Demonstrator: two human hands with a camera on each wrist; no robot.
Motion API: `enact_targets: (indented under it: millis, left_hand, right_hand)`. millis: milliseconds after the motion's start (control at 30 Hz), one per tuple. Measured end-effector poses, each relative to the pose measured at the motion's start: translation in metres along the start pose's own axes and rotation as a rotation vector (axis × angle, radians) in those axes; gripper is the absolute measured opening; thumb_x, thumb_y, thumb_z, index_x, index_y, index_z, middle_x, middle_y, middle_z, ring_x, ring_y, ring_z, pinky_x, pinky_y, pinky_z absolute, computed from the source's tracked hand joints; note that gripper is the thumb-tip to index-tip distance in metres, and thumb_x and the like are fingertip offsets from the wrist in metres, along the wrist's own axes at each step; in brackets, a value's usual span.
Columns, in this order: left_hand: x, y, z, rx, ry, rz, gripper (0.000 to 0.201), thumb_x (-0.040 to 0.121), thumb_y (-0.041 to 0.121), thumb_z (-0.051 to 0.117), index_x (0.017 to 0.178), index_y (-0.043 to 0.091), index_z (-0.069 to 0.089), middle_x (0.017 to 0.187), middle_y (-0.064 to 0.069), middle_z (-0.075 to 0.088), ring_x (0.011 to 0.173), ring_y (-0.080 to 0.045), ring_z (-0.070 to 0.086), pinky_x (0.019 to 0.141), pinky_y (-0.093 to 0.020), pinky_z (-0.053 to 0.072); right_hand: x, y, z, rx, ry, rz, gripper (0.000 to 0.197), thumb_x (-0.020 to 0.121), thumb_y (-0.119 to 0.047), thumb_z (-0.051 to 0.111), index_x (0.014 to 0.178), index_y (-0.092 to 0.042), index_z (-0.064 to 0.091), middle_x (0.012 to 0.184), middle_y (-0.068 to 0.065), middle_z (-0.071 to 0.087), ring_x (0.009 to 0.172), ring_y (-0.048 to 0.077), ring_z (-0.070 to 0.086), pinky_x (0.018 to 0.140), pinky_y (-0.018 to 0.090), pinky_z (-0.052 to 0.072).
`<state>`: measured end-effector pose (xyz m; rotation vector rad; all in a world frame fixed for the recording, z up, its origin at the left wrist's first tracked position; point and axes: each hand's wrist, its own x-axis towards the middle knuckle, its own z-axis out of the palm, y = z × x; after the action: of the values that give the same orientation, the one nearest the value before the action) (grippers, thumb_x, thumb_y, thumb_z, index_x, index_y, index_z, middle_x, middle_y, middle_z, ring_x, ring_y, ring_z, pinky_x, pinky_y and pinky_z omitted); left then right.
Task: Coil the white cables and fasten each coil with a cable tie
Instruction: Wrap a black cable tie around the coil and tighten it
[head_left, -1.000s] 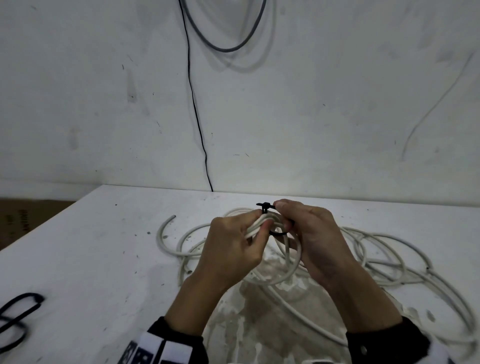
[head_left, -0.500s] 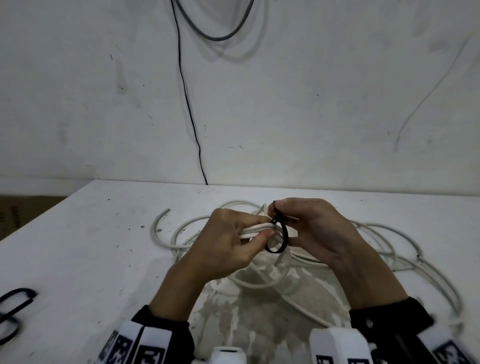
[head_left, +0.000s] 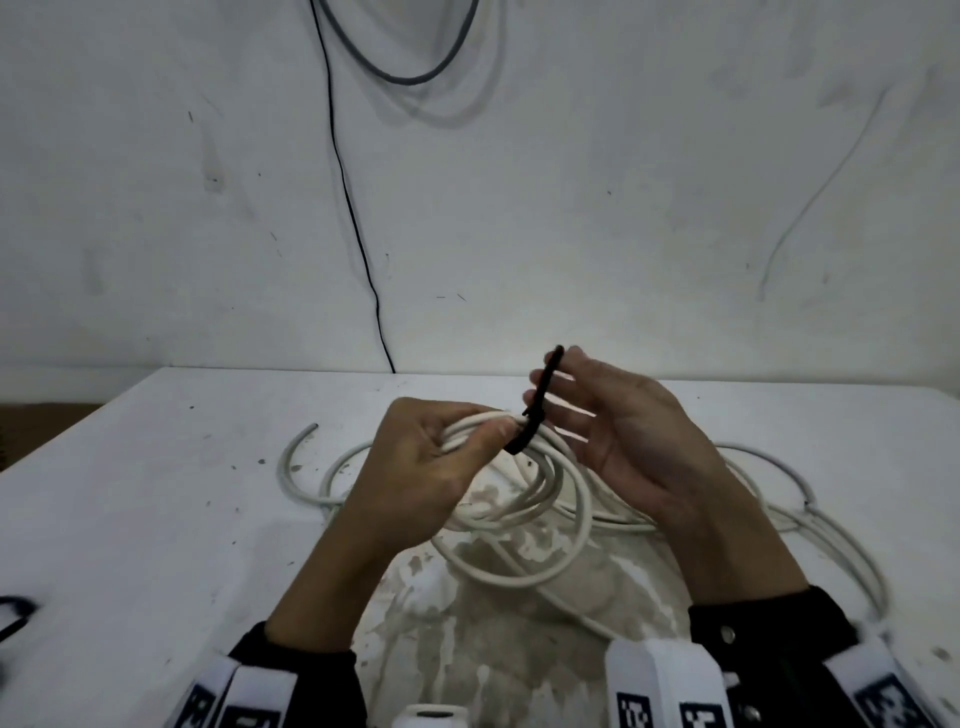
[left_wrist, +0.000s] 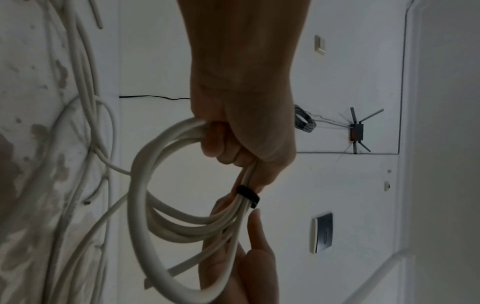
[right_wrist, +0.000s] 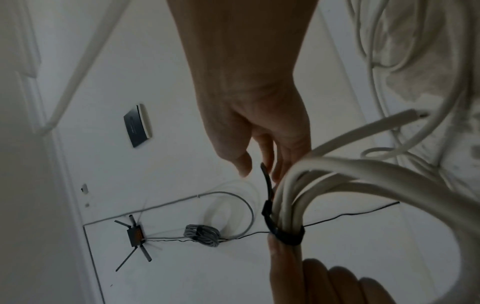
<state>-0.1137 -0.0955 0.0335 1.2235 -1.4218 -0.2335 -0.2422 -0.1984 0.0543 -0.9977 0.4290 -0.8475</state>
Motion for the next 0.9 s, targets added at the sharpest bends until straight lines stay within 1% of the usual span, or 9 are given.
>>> enact_targets:
  millis: [100,200,233,333,400,600,700,767,900]
  left_hand:
    - [0.001,0.002,-0.003,0.049,0.004,-0.003,0.015,0.085,0.009,0.064,0.081,0.020,0.074,0.050,0.019,0.064,0.044,0.003,0.056,0.045,-0.007,0.037]
    - [0.000,0.002,-0.002,0.082,0.018,-0.003,0.015,0.081,0.024,0.062,0.077,0.032,0.074,0.073,0.003,0.074,0.061,-0.024,0.067,0.055,-0.034,0.052]
    - [-0.001,0.003,-0.001,0.088,0.016,-0.007,0.015,0.080,0.025,0.062,0.078,0.033,0.074,0.074,0.000,0.075,0.062,-0.026,0.067,0.056,-0.035,0.052]
    - [-0.001,0.006,0.002,0.079,-0.026,0.001,0.014,0.083,0.021,0.063,0.082,0.023,0.077,0.058,0.003,0.068,0.046,-0.004,0.055,0.046,-0.014,0.039]
    - [-0.001,0.009,0.004,0.084,-0.057,0.004,0.015,0.085,0.017,0.063,0.081,0.013,0.077,0.049,0.011,0.055,0.041,0.003,0.045,0.046,-0.007,0.030]
    - [-0.001,0.008,0.014,0.055,-0.030,-0.087,0.019,0.088,0.014,0.060,0.078,0.009,0.075,0.036,0.015,0.043,0.035,0.001,0.038,0.043,-0.008,0.027]
    - [-0.001,0.006,0.022,-0.138,0.076,-0.236,0.022,0.092,0.013,0.053,0.082,0.012,0.072,0.031,0.014,0.040,0.030,0.002,0.036,0.038,-0.009,0.026]
    - [0.000,0.007,0.027,-0.277,0.108,-0.349,0.027,0.093,0.012,0.051,0.074,0.014,0.070,0.032,0.012,0.033,0.029,-0.001,0.027,0.035,-0.013,0.024]
    - [0.003,0.011,0.024,-0.628,0.099,-0.507,0.035,0.084,0.015,0.054,0.049,0.014,0.054,0.036,0.007,0.022,0.029,-0.005,0.015,0.038,-0.011,0.014]
  right_hand:
    - [-0.002,0.002,0.003,-0.064,-0.028,0.031,0.026,0.063,-0.016,0.066,0.084,-0.002,0.067,0.071,0.006,0.071,0.060,0.014,0.067,0.059,0.025,0.059]
    - [0.000,0.006,0.007,-0.021,0.090,-0.002,0.004,0.074,-0.003,0.065,0.078,-0.001,0.065,0.061,0.005,0.067,0.053,0.011,0.063,0.056,0.020,0.055]
    - [0.001,0.007,0.008,0.006,0.147,-0.025,0.004,0.079,0.002,0.062,0.077,-0.001,0.063,0.060,0.006,0.066,0.053,0.012,0.062,0.055,0.019,0.055]
    - [0.004,0.010,0.008,0.043,0.277,-0.075,0.012,0.083,0.007,0.059,0.074,0.001,0.060,0.061,0.009,0.062,0.054,0.013,0.060,0.059,0.022,0.053]
    - [0.004,0.012,0.008,0.041,0.317,-0.113,0.013,0.084,0.007,0.059,0.072,0.000,0.060,0.060,0.009,0.061,0.057,0.014,0.060,0.064,0.025,0.052]
    - [0.005,0.015,0.006,-0.004,0.357,-0.170,0.013,0.085,0.004,0.060,0.073,0.000,0.061,0.054,0.004,0.063,0.055,0.015,0.061,0.056,0.024,0.053]
    - [0.000,0.016,0.009,-0.271,0.282,-0.168,0.019,0.097,-0.010,0.047,0.087,0.003,0.056,0.067,0.008,0.064,0.056,0.020,0.065,0.049,0.027,0.055]
    - [-0.005,0.015,0.012,-0.483,0.221,-0.138,0.021,0.101,-0.020,0.035,0.097,-0.002,0.045,0.074,0.013,0.058,0.047,0.022,0.064,0.047,0.033,0.056]
    - [-0.011,0.009,0.015,-0.640,0.210,-0.146,0.021,0.101,-0.025,0.032,0.084,-0.013,0.039,0.051,0.008,0.043,0.030,0.017,0.041,0.033,0.023,0.033]
